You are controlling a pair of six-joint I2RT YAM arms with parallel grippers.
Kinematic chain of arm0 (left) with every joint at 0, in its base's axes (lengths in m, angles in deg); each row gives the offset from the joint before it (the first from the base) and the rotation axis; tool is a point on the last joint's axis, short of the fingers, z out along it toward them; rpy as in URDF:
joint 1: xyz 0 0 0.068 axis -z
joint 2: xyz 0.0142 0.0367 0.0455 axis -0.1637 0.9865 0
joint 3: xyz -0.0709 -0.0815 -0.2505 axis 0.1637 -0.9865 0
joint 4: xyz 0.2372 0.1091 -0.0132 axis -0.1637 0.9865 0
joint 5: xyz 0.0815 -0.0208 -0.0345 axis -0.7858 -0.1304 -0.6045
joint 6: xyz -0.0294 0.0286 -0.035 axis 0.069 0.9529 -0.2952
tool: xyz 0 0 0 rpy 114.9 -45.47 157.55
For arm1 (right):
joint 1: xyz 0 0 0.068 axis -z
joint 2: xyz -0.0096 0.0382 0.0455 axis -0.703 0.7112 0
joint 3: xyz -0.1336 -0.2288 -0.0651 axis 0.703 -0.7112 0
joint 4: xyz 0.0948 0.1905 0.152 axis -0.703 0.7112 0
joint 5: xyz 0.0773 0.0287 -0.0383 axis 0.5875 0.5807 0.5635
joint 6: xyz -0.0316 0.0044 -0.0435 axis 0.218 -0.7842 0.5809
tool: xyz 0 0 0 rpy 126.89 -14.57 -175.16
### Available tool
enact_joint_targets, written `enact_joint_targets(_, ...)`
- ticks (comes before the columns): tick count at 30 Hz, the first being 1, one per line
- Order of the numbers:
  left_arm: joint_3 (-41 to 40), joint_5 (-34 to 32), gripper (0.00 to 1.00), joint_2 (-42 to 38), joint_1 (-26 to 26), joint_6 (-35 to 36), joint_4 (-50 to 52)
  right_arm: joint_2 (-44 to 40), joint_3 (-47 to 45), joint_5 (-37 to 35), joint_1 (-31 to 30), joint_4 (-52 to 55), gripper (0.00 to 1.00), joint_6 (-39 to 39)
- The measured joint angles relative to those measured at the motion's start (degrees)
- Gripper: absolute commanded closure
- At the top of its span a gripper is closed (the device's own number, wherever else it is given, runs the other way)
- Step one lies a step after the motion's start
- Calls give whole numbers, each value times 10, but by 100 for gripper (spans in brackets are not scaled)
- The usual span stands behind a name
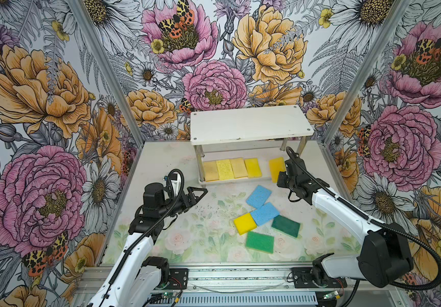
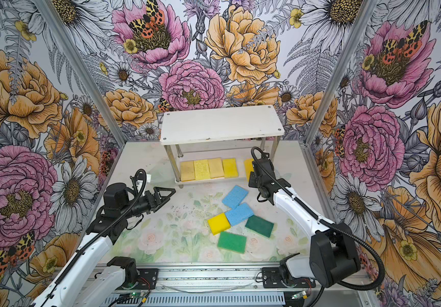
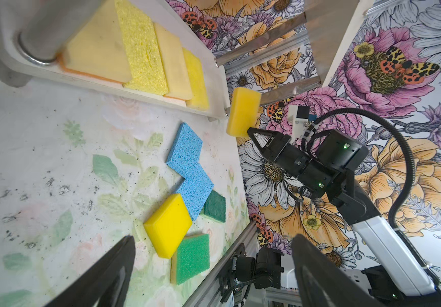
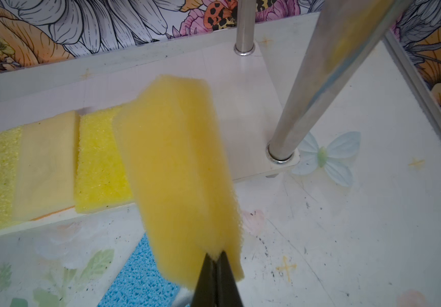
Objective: Arrange cleaning sponges on a shelf
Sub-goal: Place the cleaning sponge at the shelf.
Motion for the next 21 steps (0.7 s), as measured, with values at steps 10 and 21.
enact_joint_targets(10, -2, 0, 7, 0, -11, 10, 17, 53, 36, 46, 26, -58, 100, 7)
enact_joint_targets(21, -2, 1, 7, 1, -14, 10, 20, 112, 50, 107, 34, -73, 100, 1)
